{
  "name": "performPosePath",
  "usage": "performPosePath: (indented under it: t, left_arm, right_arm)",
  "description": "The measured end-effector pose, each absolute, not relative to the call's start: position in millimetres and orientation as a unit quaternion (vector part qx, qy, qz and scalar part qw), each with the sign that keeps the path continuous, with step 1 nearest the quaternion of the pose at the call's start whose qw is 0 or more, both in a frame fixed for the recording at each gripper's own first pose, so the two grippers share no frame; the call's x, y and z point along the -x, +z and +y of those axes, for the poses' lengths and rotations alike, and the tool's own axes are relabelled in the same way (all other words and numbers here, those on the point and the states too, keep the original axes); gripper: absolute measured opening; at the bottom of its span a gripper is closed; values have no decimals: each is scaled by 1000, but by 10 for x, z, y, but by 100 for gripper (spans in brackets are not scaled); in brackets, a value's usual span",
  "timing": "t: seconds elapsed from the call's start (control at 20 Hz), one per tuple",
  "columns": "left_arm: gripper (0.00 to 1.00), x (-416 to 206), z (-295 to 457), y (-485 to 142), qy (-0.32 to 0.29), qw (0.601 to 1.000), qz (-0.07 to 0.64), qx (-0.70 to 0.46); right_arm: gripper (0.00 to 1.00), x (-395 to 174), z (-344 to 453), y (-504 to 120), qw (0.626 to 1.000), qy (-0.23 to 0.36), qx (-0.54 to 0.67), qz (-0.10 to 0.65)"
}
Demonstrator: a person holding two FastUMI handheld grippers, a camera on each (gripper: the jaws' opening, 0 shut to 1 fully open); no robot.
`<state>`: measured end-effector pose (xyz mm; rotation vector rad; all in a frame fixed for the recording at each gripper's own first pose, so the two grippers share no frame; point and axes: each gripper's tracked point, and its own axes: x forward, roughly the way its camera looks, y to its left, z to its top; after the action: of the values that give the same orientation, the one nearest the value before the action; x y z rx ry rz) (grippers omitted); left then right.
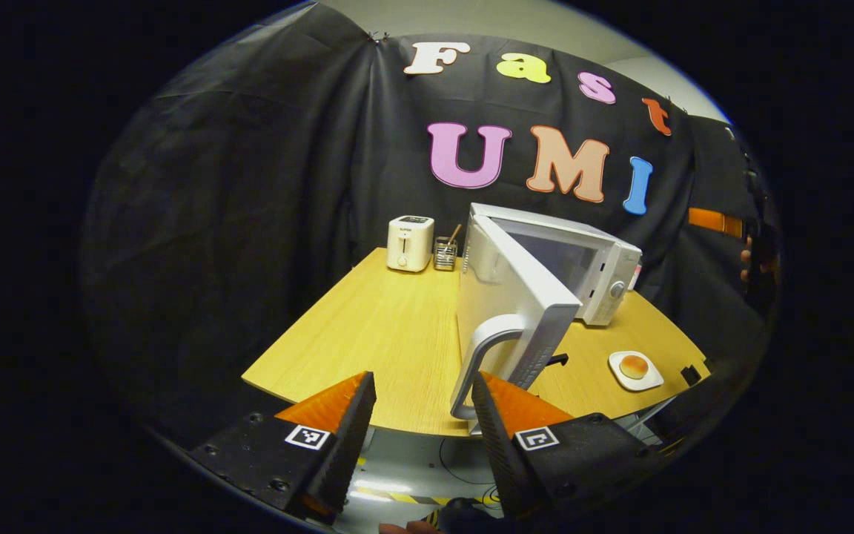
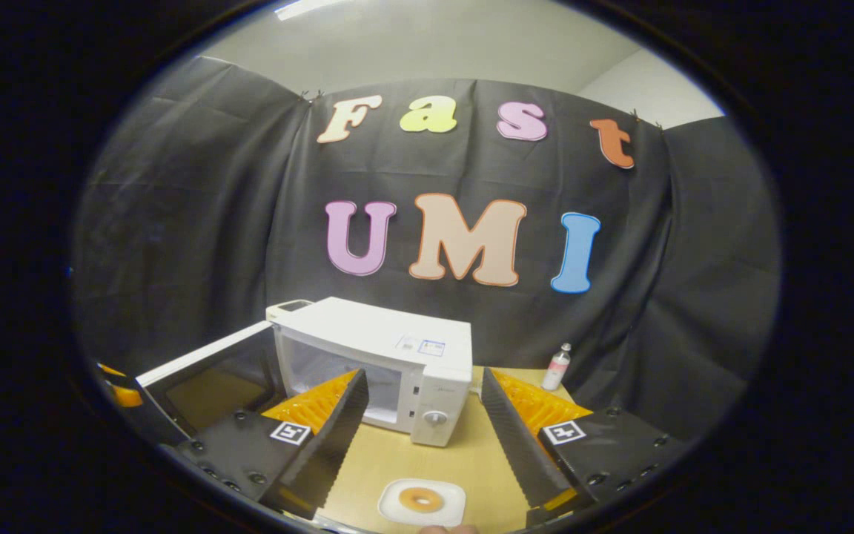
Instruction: Open the microwave oven with the left hand, put the food in, and close the microwave oven.
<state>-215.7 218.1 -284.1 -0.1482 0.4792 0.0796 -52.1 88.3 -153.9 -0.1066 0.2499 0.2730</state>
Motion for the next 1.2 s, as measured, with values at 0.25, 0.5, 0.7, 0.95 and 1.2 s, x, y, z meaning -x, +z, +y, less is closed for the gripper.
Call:
performPosePath:
  t: [0.25, 0.5, 0.7, 0.95, 1.2]
  left_arm:
    - [77, 1943, 2265, -1810, 53, 989, 140, 11]
    - [98, 1612, 2183, -1197, 65, 996, 58, -33]
    - [95, 1526, 2022, -1124, 60, 997, 43, -6]
    - [95, 1517, 1921, -1055, 57, 998, 37, 17]
    - [96, 1532, 1921, -1067, 67, 996, 37, 44]
  right_arm:
    - [98, 587, 899, -1950, 978, 139, 16, 154]
    - [97, 658, 693, -2709, 969, 104, -11, 223]
    - [97, 708, 600, -3309, 962, 85, 16, 260]
    - [98, 841, 631, -4117, 938, 92, 40, 331]
    - [98, 898, 566, -4540, 920, 86, 58, 379]
